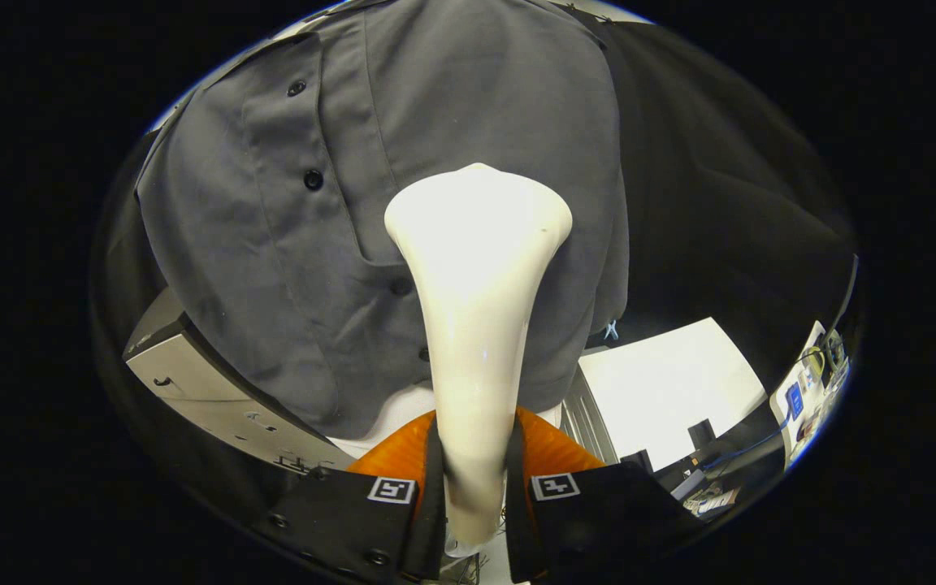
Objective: Iron the clothes twice with a garment steamer, once on the left side and once on the right side.
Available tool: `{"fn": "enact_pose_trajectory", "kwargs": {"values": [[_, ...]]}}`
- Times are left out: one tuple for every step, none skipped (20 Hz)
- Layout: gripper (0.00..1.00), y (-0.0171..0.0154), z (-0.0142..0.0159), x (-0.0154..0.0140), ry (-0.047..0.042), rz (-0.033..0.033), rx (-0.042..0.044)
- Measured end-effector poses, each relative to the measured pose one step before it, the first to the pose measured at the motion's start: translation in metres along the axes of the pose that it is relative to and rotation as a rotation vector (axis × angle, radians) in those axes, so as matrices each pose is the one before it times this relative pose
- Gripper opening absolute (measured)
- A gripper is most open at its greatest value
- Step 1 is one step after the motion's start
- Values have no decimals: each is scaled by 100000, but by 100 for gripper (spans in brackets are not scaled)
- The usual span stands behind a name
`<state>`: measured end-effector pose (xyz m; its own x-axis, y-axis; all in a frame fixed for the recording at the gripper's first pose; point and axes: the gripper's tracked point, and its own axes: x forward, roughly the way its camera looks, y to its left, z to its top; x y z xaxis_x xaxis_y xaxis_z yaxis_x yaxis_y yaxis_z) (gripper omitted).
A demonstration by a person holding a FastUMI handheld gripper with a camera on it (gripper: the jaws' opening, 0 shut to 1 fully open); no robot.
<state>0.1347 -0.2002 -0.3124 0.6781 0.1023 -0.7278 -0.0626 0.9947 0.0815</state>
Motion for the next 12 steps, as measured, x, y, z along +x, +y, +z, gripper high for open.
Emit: {"fn": "enact_pose_trajectory", "kwargs": {"values": [[38,-147,-403,291,1004,-66,586],[38,-214,-369,227,653,-168,474],[38,-268,-221,304,626,-329,430],[38,-297,-393,295,814,-425,266],[38,-306,-536,300,770,-332,216],[38,-145,-348,297,806,-268,222],[38,-171,-360,289,845,-201,246],[38,-227,-386,260,850,-248,149],[38,-293,-504,281,843,-527,50],[38,-341,-336,207,981,-756,-20],[38,-356,-526,339,984,-549,21],[38,-276,-362,169,864,-503,245]]}}
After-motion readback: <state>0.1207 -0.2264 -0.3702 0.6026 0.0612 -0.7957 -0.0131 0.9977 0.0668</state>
